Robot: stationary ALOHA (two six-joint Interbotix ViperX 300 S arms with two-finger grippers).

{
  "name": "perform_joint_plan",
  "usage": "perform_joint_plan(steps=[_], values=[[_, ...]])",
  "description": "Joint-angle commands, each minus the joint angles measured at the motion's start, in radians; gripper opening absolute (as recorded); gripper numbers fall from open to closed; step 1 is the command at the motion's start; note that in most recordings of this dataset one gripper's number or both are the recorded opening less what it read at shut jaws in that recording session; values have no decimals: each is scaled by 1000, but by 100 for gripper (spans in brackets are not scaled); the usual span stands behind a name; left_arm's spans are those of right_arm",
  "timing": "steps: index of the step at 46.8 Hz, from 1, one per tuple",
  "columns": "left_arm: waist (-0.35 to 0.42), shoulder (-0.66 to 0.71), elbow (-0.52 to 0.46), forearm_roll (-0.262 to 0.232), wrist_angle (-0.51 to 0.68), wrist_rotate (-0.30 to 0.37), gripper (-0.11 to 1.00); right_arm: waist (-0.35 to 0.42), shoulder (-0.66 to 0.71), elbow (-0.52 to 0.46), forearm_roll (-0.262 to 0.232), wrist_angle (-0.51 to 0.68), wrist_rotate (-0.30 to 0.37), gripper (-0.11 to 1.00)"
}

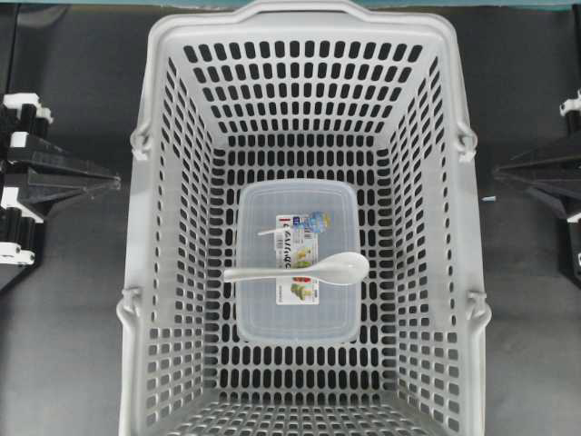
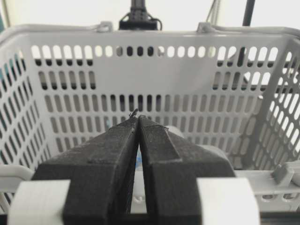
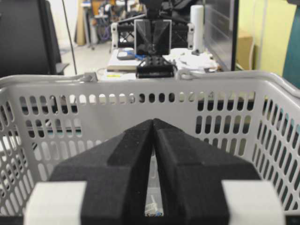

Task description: Pick up the chinese spoon from the shopping basket with the left arm.

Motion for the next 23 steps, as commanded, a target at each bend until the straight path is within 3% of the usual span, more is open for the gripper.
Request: perform_joint_plan(steps=[1,4,7,14,23], values=[[2,9,-28,41,31,-18,6,-2,11,-11,9,-5,11,0],[0,9,-55,41,69,-23,7,0,8,-11,9,5,17,5],[0,9,-87,41,104,-25,0,2,9,-12,11,14,29,-1],[-3,20,-189,40,213,-26,0,8,8,-17,9,20,71,-1],[-25,114,-333,41,456,-12,0,9,9,-18,9,32,83,-1]])
